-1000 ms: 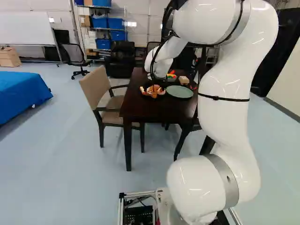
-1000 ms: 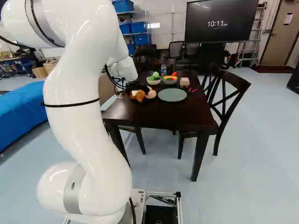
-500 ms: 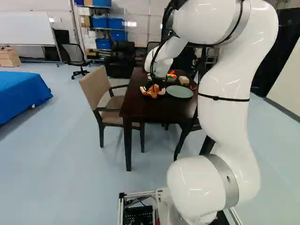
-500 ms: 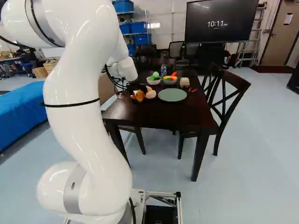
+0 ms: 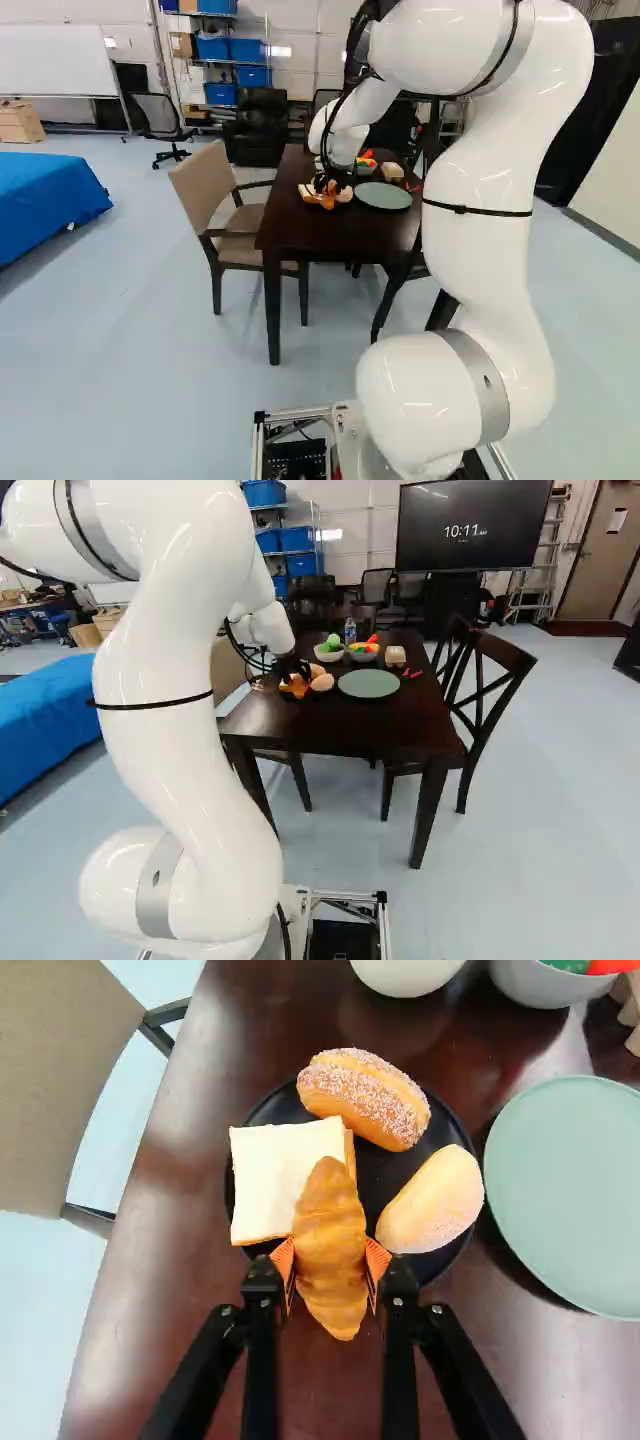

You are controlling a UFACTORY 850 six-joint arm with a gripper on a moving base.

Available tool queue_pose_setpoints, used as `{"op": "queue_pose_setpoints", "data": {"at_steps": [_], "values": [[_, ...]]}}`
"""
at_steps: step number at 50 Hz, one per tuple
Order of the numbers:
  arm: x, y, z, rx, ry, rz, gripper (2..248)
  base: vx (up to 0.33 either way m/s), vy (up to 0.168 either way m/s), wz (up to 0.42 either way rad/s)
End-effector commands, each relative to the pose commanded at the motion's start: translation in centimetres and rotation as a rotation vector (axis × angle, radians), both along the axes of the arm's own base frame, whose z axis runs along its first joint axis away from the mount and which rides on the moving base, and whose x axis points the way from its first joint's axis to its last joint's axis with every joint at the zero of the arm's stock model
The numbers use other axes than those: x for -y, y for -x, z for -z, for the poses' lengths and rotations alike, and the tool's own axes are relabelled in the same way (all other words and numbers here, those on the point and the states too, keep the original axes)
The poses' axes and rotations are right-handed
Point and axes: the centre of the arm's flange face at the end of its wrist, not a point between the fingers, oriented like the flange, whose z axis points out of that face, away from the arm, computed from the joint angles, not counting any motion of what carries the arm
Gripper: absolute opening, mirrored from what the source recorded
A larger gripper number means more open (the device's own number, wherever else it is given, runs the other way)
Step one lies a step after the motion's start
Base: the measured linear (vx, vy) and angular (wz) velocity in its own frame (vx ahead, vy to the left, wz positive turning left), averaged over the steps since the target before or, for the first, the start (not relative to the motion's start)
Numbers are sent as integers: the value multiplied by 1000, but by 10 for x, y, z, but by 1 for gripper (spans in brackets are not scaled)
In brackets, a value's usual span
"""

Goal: Move the croissant to the empty plate

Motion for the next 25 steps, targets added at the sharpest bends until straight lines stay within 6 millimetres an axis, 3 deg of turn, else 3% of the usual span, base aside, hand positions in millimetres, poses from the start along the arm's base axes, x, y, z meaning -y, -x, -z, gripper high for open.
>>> {"op": "queue_pose_setpoints", "data": {"at_steps": [25], "values": [[0, 0, 0, 0, -1, 2, 60, 0, 0, 0]]}}
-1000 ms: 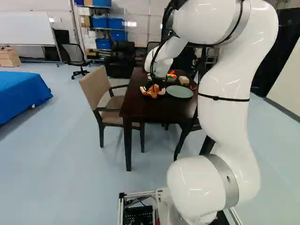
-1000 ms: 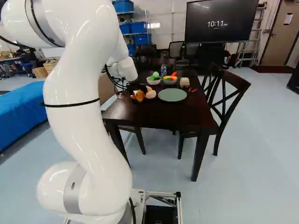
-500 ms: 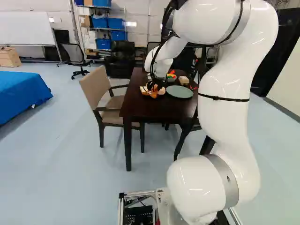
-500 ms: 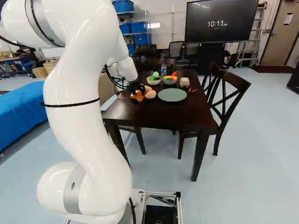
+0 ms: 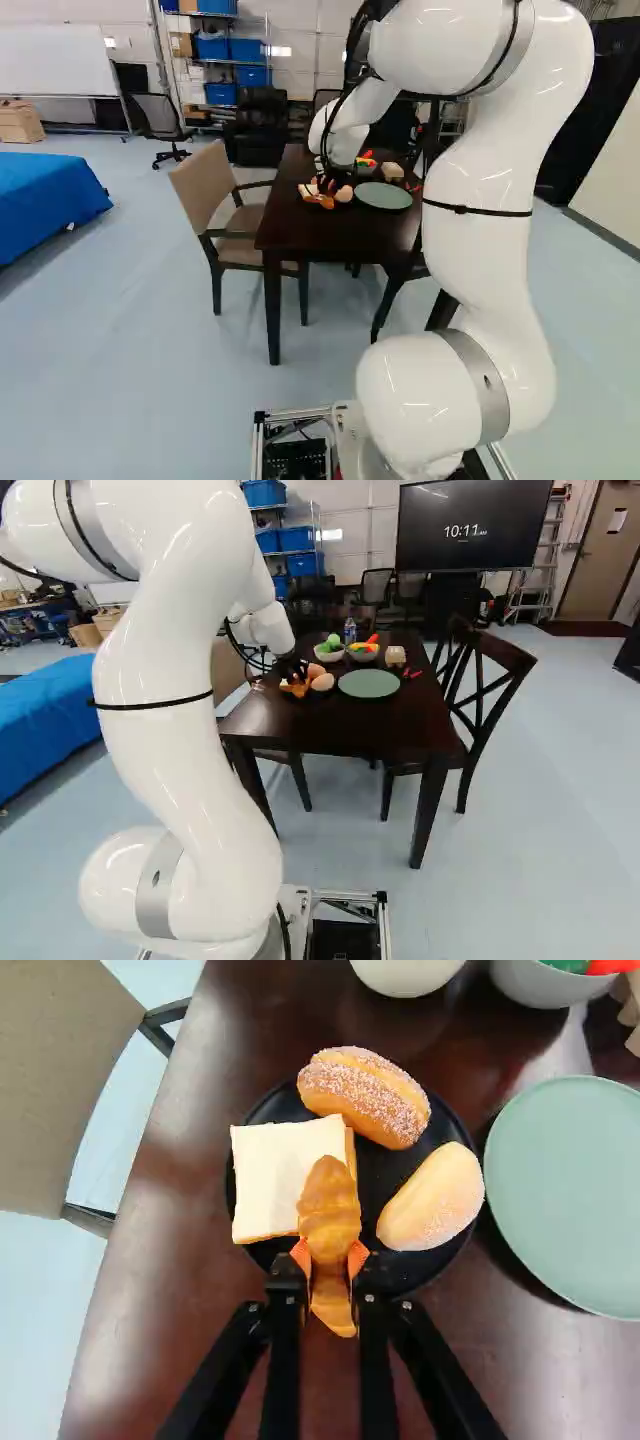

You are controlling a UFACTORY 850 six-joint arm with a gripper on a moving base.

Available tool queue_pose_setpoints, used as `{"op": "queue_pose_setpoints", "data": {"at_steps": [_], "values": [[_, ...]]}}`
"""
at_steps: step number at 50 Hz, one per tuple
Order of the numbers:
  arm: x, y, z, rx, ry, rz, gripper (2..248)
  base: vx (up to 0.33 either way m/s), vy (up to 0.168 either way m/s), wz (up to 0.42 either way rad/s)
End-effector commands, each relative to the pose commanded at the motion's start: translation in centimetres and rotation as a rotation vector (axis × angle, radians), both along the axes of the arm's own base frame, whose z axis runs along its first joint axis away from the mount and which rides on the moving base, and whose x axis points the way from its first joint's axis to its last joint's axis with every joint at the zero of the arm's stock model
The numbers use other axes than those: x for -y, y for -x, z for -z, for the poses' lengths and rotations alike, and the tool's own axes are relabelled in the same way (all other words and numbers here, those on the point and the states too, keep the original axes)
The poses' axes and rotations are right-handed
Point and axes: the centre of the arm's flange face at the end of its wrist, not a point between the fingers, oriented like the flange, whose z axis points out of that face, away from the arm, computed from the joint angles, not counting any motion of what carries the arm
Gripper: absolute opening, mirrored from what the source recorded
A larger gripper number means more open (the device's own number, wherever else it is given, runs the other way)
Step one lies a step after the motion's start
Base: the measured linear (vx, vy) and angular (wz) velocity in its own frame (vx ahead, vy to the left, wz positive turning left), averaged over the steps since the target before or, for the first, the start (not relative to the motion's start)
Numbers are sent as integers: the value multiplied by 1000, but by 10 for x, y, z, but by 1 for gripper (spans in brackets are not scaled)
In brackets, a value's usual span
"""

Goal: Move the croissant to the empty plate

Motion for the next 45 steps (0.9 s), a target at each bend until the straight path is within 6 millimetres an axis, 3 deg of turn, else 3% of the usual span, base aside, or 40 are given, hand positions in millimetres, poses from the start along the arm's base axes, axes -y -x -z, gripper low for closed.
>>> {"op": "queue_pose_setpoints", "data": {"at_steps": [29, 45], "values": [[0, 0, 0, -1, -22, 31, 62, 0, 0, 0], [0, 5, -17, 26, -24, 31, 62, 0, 0, 0]]}}
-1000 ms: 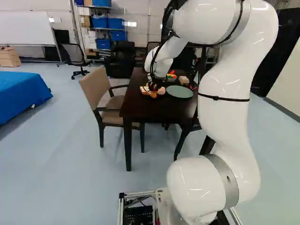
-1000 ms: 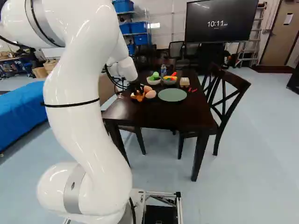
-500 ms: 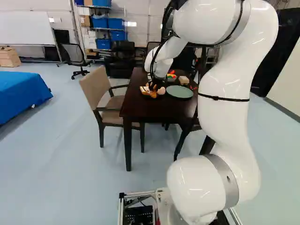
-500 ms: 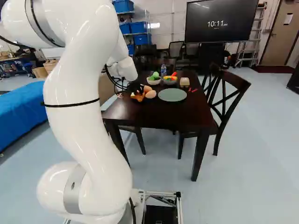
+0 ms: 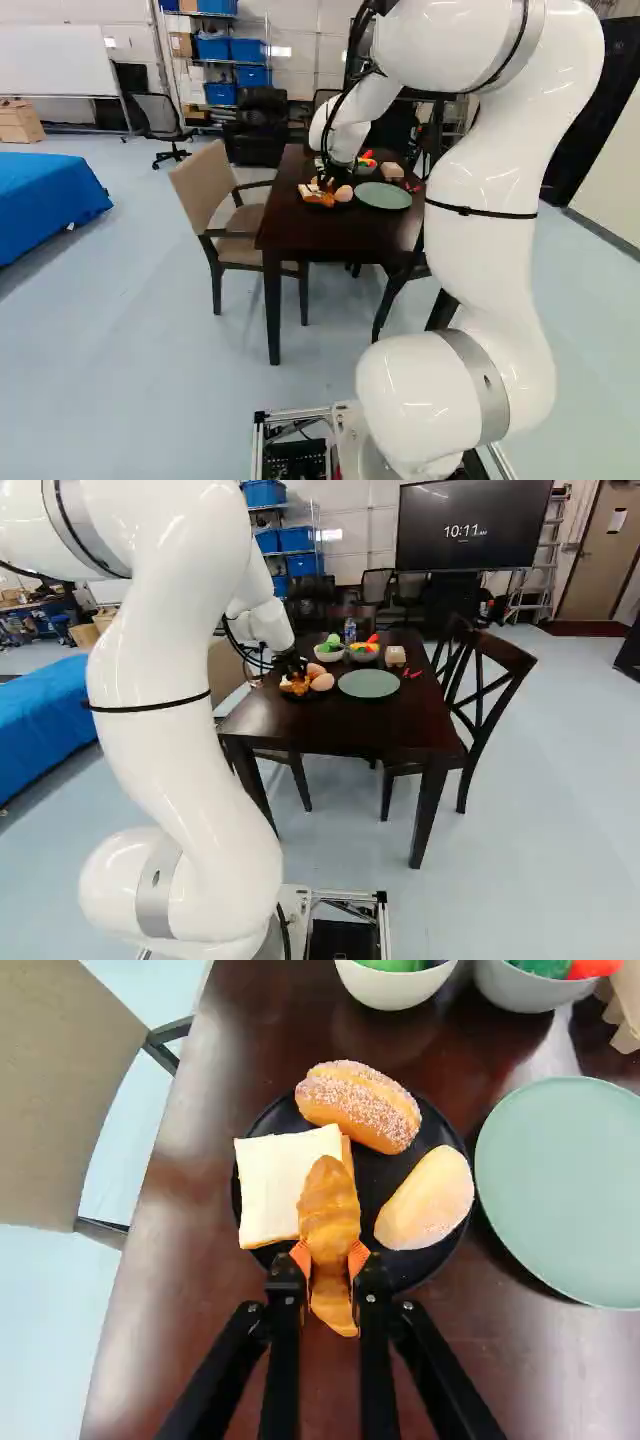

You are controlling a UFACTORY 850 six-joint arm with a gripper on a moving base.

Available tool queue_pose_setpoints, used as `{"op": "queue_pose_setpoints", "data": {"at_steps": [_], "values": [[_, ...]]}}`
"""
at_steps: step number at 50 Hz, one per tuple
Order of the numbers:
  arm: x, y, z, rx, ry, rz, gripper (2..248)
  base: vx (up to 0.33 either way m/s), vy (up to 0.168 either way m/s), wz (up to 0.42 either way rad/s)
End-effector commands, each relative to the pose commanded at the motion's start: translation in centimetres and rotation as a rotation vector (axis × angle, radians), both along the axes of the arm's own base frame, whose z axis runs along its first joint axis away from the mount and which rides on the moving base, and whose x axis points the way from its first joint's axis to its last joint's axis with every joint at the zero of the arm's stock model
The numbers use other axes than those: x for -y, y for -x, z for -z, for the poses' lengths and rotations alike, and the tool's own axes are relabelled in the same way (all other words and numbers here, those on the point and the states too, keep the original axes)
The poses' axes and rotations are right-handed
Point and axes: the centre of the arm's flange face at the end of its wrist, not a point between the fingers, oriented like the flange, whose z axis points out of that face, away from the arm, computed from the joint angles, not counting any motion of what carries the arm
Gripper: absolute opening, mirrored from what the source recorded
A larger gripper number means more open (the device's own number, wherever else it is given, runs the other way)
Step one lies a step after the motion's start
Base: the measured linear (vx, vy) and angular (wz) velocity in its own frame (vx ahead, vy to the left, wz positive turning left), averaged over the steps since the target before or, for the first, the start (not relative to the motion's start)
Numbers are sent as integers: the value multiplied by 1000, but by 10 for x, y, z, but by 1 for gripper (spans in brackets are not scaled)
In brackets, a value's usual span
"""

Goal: Move the croissant to the empty plate

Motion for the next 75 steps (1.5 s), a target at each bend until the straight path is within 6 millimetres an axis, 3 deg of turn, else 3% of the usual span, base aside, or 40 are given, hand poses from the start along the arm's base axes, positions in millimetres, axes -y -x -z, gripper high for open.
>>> {"op": "queue_pose_setpoints", "data": {"at_steps": [46, 75], "values": [[25, 24, -52, -16, -2, 40, 62, 0, 0, 0], [69, 23, -85, -16, -4, 116, 62, 0, 0, 0]]}}
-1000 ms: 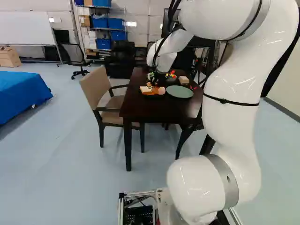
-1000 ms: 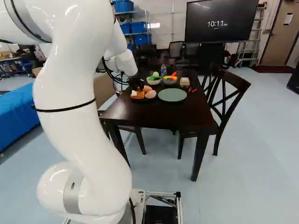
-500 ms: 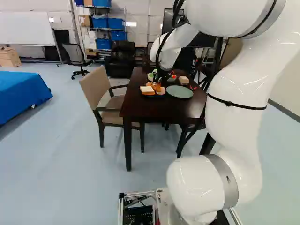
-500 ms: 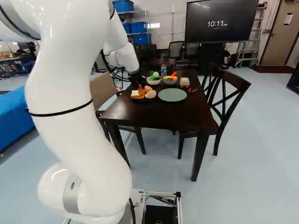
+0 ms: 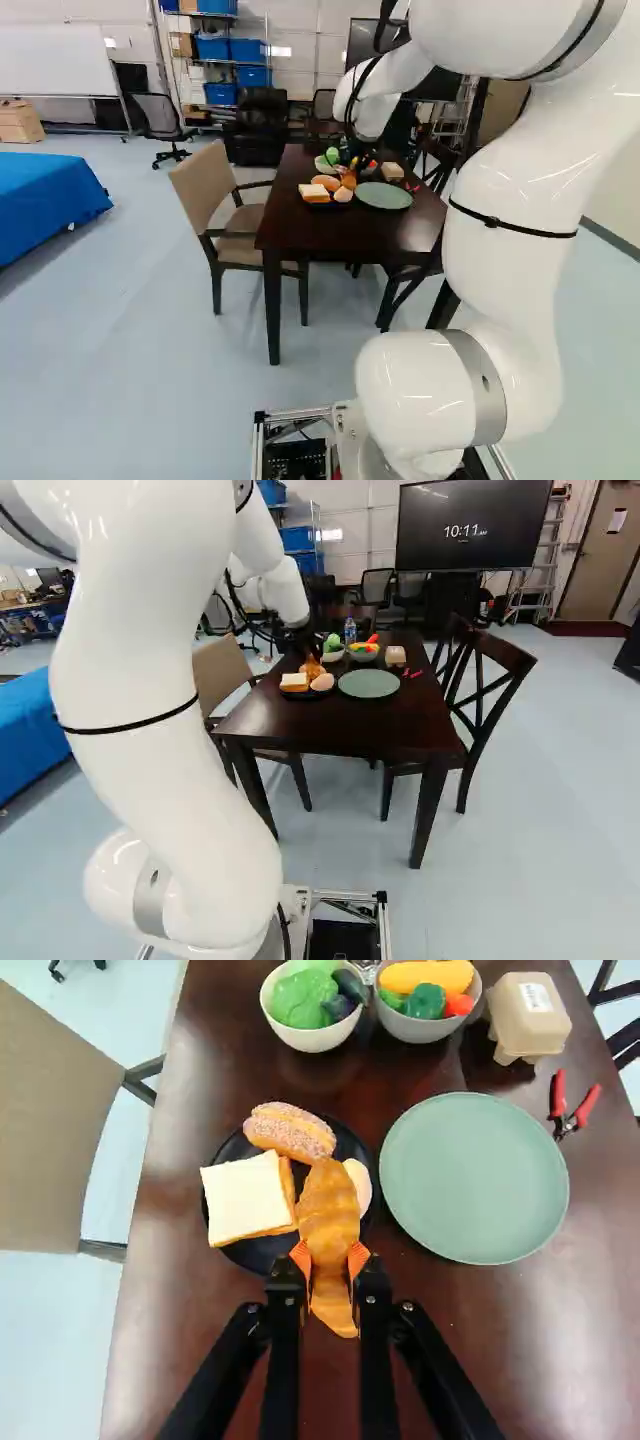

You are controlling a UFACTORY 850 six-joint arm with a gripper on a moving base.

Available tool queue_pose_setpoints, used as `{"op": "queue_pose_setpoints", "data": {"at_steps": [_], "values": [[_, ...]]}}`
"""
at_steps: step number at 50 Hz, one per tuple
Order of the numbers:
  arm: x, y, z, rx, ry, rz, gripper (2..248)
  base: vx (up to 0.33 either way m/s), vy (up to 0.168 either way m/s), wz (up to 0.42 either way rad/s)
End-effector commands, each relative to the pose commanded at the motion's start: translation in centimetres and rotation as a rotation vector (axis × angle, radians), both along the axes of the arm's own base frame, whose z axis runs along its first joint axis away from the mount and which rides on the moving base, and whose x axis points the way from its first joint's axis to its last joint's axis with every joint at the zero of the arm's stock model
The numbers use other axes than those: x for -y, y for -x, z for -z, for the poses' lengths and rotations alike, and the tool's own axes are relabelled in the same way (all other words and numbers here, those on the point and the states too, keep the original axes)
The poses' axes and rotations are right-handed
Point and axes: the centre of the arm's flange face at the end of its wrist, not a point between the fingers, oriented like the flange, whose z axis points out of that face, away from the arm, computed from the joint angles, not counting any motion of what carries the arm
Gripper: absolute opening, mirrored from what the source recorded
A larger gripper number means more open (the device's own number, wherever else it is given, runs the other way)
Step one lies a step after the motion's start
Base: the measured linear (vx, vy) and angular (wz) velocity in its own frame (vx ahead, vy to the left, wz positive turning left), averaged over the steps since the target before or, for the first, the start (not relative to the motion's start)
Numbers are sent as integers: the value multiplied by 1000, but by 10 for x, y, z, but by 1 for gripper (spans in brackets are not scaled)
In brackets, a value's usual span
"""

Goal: Move the croissant to the empty plate

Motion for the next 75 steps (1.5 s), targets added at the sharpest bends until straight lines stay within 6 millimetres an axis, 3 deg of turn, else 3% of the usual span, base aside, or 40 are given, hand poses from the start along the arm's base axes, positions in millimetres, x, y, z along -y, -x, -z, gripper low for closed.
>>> {"op": "queue_pose_setpoints", "data": {"at_steps": [15, 35, 61, 75], "values": [[26, -2, -17, 0, 10, 36, 62, 0, 0, 0], [63, -10, -14, -37, 50, 63, 62, 0, 0, 0], [83, -50, -8, -77, 80, 62, 62, 0, 0, 0], [99, -72, 10, -120, 74, 78, 62, 0, 0, 0]]}}
